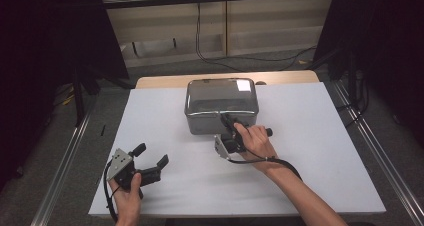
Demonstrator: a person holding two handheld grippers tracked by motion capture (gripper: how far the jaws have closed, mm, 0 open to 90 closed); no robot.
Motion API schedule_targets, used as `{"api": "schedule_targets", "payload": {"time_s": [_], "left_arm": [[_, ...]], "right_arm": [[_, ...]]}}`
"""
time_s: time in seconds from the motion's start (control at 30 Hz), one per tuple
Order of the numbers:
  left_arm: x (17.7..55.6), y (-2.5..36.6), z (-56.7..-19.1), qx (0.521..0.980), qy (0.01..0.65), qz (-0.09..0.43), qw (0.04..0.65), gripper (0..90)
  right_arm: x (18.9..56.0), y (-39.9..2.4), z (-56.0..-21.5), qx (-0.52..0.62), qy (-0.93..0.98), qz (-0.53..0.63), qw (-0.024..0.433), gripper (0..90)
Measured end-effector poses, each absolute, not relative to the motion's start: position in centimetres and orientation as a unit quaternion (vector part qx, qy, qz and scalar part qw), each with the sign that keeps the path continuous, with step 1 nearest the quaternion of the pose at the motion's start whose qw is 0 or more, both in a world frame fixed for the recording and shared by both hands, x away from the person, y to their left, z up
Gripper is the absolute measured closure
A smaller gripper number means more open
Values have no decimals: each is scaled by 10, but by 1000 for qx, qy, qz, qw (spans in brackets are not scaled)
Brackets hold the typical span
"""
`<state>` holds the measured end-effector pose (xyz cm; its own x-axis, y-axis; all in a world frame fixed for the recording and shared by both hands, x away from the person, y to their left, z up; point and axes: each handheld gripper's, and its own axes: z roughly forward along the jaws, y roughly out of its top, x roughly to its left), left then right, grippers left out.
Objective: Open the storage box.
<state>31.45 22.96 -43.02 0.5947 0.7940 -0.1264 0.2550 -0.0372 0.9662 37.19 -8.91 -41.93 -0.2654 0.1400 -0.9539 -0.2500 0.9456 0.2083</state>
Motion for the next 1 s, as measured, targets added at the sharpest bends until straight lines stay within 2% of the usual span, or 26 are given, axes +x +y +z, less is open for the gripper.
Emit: {"api": "schedule_targets", "payload": {"time_s": [0.2, 0.33, 0.57, 1.0], "left_arm": [[322, 223, -424, 685, 366, 251, 577, 34], [329, 219, -423, 685, 358, 245, 586, 25], [346, 211, -418, 685, 325, 250, 602, 32], [374, 201, -409, 698, 301, 261, 595, 48]], "right_arm": [[372, -89, -416, -34, 778, 162, 607, 794], [372, -89, -415, -29, 775, 167, 609, 795], [373, -90, -412, -30, 773, 172, 610, 796], [374, -91, -408, -27, 770, 178, 612, 799]]}}
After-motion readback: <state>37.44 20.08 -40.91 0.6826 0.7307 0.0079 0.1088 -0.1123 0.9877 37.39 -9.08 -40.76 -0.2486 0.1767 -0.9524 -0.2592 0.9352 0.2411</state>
